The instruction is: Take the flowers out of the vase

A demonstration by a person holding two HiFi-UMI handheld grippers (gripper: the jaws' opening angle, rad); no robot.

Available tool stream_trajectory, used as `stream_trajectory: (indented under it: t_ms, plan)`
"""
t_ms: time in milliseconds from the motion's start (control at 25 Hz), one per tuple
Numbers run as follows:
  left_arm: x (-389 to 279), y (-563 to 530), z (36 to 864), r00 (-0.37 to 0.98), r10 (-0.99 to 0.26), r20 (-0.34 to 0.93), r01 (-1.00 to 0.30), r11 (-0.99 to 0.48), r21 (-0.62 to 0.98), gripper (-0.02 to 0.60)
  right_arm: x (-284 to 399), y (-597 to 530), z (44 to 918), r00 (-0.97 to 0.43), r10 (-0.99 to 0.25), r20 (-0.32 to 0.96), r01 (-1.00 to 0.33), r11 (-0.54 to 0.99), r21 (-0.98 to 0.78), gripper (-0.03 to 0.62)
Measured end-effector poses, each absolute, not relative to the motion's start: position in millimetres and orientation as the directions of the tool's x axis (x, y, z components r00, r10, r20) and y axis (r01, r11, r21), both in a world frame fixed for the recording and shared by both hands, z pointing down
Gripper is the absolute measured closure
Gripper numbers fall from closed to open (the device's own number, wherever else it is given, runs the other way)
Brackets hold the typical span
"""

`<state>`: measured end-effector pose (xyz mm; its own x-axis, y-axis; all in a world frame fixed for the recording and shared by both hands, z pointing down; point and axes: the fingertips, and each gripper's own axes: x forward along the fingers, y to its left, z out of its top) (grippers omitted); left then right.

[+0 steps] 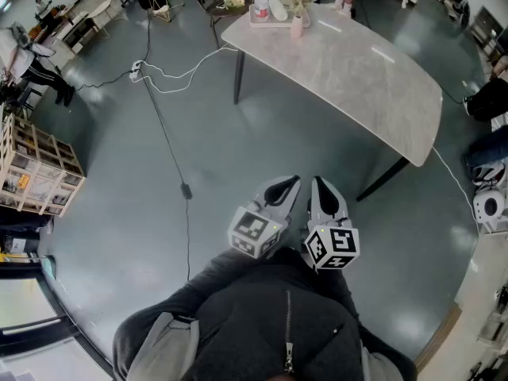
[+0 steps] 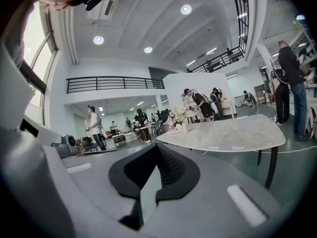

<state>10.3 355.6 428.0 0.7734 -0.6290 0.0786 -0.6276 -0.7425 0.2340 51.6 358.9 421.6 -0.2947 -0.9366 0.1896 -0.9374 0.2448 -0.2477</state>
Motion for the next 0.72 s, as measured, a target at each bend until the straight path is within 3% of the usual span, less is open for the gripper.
stream_trajectory:
  t_ms: [720]
  plan:
    - [-25, 337, 434, 0.783, -0.617, 0.072, -0.615, -0.753, 0.236, 0.578, 25, 344, 427, -0.244, -0.953, 0.177, -0.945, 0.192, -0.266, 0.591]
